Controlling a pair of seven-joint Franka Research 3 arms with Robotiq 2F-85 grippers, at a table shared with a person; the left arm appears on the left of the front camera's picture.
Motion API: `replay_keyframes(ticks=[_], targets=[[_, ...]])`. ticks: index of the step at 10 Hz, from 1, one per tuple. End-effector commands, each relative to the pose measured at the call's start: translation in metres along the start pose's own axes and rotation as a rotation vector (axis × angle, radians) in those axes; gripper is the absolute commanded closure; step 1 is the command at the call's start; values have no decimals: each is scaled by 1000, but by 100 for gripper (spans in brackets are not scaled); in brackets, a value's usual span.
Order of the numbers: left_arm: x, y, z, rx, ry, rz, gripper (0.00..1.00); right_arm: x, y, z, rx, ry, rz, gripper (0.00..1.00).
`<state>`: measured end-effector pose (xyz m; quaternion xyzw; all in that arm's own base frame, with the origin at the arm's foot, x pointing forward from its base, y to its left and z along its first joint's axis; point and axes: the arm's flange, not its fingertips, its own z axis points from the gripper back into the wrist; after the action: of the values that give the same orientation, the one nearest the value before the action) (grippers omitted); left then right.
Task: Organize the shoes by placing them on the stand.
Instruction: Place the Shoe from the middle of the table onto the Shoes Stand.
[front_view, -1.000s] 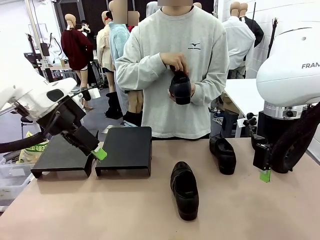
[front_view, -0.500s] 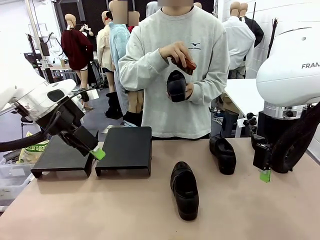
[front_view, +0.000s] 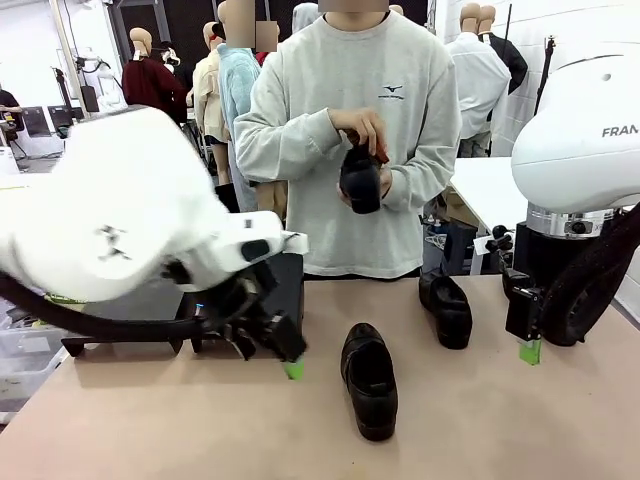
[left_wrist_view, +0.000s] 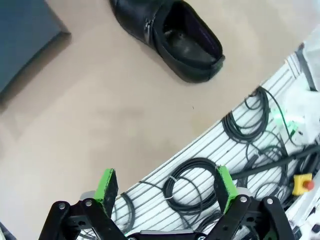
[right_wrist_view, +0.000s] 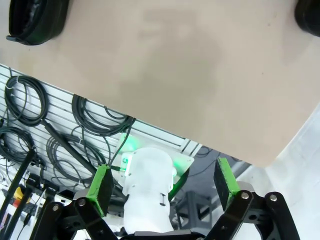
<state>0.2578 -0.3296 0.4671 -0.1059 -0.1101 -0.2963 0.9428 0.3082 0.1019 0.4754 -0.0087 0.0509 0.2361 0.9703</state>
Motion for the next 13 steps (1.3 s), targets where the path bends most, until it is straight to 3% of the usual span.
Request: replay_keyframes(ticks=[1,3,4,6,9,10,13], targets=[[39,2,-19,57,24,104,0,-1,0,-1,6,5,-4,0],[46,5,-18,-2,-18,102,0,-1,0,-1,6,5,-4,0],[28,1,-25,34,28,97,0,-1,0,-1,6,5,-4,0],[42,7,-28,17,24,117,0,-1,0,-1,6,5,-4,0],[70,-12,-61,134,40,300,0,-1,0,-1,6,5,-4,0],[80,-19,-77,165,123,325,0,-1,0,-1,6,5,-4,0],[100,-29,-96,181,137,454,0,-1,0,-1,6,5,-4,0]])
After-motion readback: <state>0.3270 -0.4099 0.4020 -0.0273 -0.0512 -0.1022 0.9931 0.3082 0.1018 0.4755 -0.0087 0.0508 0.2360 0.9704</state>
